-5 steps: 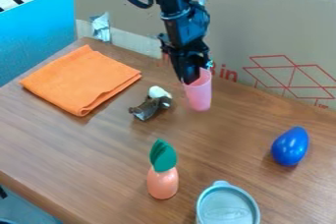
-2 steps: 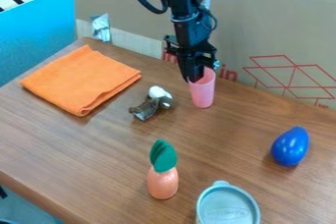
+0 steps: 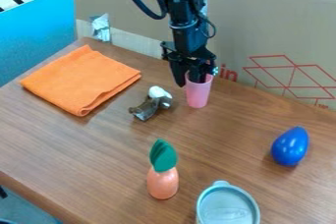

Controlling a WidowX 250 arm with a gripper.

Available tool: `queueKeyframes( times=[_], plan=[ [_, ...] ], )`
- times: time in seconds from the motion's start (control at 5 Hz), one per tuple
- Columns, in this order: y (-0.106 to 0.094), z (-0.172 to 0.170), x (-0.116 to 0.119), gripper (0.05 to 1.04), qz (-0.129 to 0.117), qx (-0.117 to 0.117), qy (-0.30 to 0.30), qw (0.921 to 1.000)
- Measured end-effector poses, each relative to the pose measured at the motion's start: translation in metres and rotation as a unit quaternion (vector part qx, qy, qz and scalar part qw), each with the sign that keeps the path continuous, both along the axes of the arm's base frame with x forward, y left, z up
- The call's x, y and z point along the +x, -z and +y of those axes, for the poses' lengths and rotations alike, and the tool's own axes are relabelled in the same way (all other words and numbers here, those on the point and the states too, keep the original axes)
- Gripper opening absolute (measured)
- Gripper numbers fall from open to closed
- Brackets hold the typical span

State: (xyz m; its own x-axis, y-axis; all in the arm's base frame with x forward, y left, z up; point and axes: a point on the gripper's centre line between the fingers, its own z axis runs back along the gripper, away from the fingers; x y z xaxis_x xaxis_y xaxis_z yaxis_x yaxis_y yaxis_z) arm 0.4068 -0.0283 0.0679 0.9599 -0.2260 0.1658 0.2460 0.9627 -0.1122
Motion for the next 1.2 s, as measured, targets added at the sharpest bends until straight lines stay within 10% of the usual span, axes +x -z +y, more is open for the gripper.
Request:
queueKeyframes(
  times=[0.2, 0.4, 0.8, 1.2],
  plan=[
    [-0.029, 0.003, -0.004, 0.912, -0.032, -0.014, -0.021, 0.9992],
    [-0.054, 0.009, -0.018, 1.01, -0.057, -0.027, -0.029, 0.9976],
    [-0.09, 0.016, -0.089, 1.005, -0.08, 0.004, -0.001, 0.9968],
    [-0.074, -0.005, -0.16, 1.005, -0.057, 0.013, 0.032, 0.9978]
  ],
)
